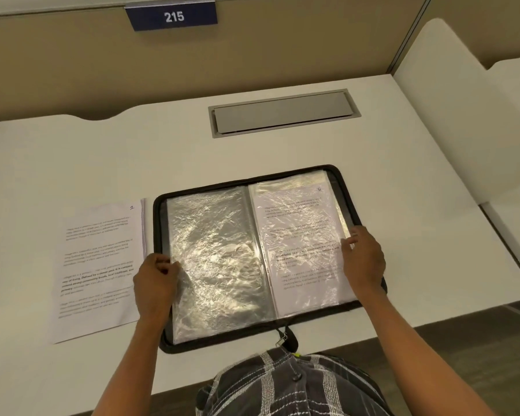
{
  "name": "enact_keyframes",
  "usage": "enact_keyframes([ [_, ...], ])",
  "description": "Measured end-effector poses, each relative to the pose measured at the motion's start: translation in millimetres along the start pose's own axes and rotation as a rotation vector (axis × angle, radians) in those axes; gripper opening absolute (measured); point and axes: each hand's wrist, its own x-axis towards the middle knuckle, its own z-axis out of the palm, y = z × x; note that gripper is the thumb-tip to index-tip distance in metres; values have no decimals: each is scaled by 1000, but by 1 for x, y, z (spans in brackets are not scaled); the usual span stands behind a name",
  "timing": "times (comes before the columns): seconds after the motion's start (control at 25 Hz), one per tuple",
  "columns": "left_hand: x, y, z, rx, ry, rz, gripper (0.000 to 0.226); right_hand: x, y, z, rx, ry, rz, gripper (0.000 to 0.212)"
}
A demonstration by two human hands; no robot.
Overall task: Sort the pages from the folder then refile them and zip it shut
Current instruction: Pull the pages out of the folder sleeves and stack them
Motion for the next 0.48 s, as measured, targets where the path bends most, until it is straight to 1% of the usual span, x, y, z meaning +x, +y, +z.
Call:
enact_keyframes([
  [0.12,-5,8,9,-14,59,167,11,9,-1,-6,-8,4,17,7],
  [0.2,-11,19,18,-73,86,206,24,11,-4,-9,-29,-4,6,7],
  [0.28,-19,35,30,-135,103,251,29,10,-7,-12,6,-18,-30,12],
  [0.32,-22,44,38,-155,92,284,29,11,-9,-14,71,-38,-39,13],
  [0.36,-24,55,47,-169,69,322,28,13,-13,-17,171,-72,-7,12],
  [0.44,-20,74,66,-175,-6,410,28,24,-28,-21,377,-187,152,11],
  [0.48,-16,83,76,-160,-61,453,27,34,-35,-22,442,-251,219,16],
])
